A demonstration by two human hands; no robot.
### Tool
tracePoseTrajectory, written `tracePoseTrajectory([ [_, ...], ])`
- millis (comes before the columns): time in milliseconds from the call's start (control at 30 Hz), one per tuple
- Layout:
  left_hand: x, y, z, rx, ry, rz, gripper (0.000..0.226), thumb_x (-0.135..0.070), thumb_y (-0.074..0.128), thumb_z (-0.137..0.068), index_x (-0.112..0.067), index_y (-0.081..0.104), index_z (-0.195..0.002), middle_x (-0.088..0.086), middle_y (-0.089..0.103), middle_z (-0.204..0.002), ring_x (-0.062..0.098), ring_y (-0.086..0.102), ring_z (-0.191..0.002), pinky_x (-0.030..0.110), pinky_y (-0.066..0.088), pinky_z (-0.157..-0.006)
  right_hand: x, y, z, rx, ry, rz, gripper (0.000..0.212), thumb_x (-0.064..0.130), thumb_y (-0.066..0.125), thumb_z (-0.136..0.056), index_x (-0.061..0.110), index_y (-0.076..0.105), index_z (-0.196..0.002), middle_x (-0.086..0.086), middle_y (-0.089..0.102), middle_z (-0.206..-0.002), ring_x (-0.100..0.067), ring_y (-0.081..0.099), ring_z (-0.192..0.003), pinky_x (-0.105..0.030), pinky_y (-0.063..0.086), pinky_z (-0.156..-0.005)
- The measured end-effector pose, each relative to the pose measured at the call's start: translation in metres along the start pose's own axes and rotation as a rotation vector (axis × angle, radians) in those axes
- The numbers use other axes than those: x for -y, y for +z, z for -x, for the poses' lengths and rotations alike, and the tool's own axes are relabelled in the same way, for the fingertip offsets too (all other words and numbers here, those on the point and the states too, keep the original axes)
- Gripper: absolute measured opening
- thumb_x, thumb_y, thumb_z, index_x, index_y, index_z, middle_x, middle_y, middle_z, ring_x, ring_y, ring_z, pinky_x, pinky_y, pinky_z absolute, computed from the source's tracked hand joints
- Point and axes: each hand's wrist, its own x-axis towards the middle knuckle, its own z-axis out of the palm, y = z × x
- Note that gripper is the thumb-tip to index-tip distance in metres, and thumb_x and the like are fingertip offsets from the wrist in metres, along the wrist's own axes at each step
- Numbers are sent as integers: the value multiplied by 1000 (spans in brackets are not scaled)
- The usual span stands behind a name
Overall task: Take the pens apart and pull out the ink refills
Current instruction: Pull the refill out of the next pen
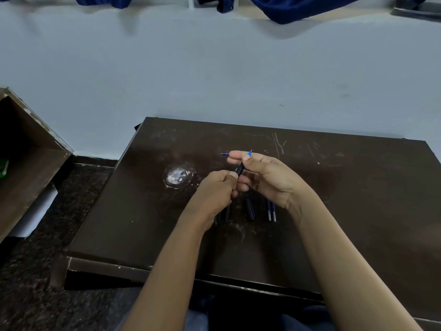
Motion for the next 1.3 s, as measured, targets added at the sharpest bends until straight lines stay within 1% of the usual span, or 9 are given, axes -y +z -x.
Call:
tracePoseTrajectory([
  [133,2,-1,0,9,24,-26,34,-22,39,-102,-25,63,-79,-7,63,-75,3,44,-58,18,35,-56,0,-3,0,82,12,-23,27,8,41,-100,10,64,-115,-5,70,-114,-8,67,-90,-18,51,-68],
  [267,7,-3,-3,-66,72,-74,32,-21,45,-99,-28,66,-76,-9,63,-73,2,50,-62,19,39,-63,-6,1,-3,-46,-38,-12,15,10,54,-94,10,69,-98,0,75,-87,-13,59,-67,-24,52,-72],
  [433,10,-2,-3,-172,137,-246,26,-18,48,-96,-22,67,-78,-8,64,-71,4,56,-66,20,42,-67,-15,9,-8,-210,-42,4,11,15,69,-83,7,73,-89,-7,73,-87,-13,62,-65,-40,46,-93],
  [700,13,-2,-4,-276,166,-359,29,-15,42,-96,-18,64,-77,-5,64,-72,7,54,-65,21,40,-60,-23,13,-9,-311,7,193,36,43,65,-86,8,74,-91,-4,68,-73,-12,60,-67,-26,47,-69],
  [833,14,-5,-7,-299,99,-344,31,-13,37,-97,-20,62,-79,-10,60,-70,3,51,-63,17,37,-57,-32,-3,-10,-549,-36,954,33,43,58,-89,13,70,-92,-4,69,-83,-18,65,-75,-32,52,-71],
  [900,14,-5,-7,-296,97,-338,30,-15,38,-98,-19,63,-82,-10,60,-70,2,52,-64,15,38,-58,-40,-2,-8,-477,49,1329,32,39,60,-89,12,65,-105,-8,68,-98,-28,65,-89,-37,54,-75],
  [1067,14,-4,-7,-268,82,-333,29,-16,38,-99,-19,65,-86,-10,61,-72,2,52,-66,13,38,-59,-55,7,-6,-220,291,1596,35,26,63,-89,8,52,-117,-10,62,-112,-28,64,-99,-32,46,-67],
  [1167,13,-5,-7,-262,94,-338,29,-16,38,-98,-20,64,-86,-11,61,-72,2,53,-68,12,38,-61,-58,-2,-12,-270,196,1450,25,19,63,-88,9,55,-110,-8,62,-105,-28,64,-96,-34,52,-75],
  [1300,13,-4,-6,-250,96,-335,29,-16,39,-98,-20,65,-86,-10,62,-73,4,54,-71,12,40,-63,-36,-16,-20,-617,-26,516,12,10,67,-81,13,63,-92,-11,68,-91,-17,65,-63,-31,57,-63],
])
